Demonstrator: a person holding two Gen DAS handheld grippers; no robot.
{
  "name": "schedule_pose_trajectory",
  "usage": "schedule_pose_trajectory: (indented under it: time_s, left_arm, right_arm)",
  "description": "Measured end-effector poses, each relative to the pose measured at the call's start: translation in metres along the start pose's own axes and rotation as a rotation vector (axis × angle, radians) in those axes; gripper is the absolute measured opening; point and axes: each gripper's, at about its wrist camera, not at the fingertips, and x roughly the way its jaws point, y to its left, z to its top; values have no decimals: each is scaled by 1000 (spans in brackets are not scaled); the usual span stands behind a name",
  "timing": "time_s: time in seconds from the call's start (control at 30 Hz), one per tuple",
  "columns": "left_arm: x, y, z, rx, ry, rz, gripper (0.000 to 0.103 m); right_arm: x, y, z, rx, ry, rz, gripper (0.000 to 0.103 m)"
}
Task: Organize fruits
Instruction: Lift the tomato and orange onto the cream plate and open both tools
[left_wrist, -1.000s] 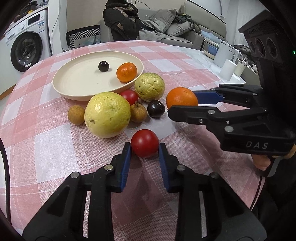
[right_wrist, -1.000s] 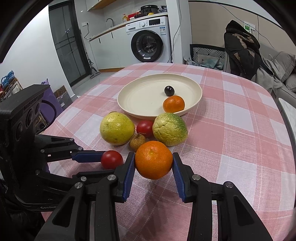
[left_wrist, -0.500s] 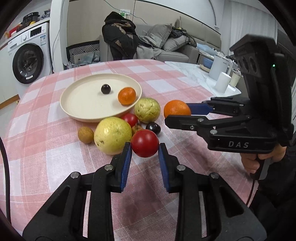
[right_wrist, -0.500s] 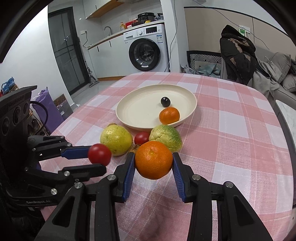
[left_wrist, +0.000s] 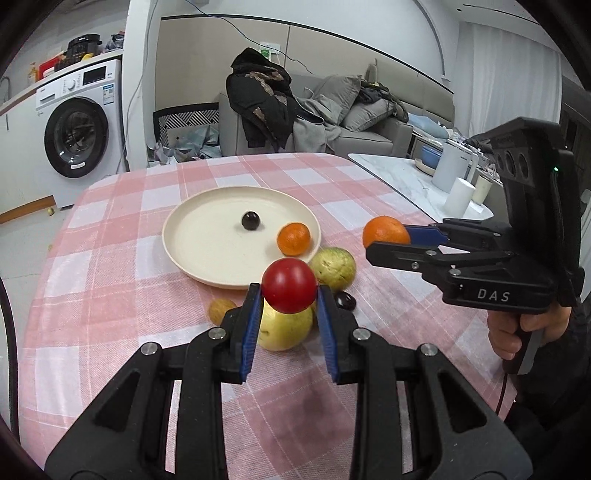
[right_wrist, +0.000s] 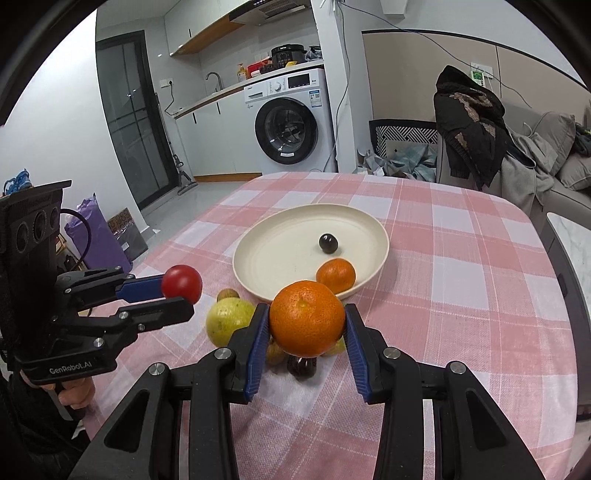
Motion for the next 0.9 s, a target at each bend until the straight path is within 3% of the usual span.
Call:
schedule_pose_trajectory:
  time_s: [0.37, 0.9]
  left_arm:
    - [-1, 20, 27, -22, -46, 35, 27]
    - [32, 30, 43, -33, -34, 78, 27]
  right_arm:
    - [2, -2, 24, 20, -31, 15, 40]
    - [19, -6, 48, 49, -23, 23, 40]
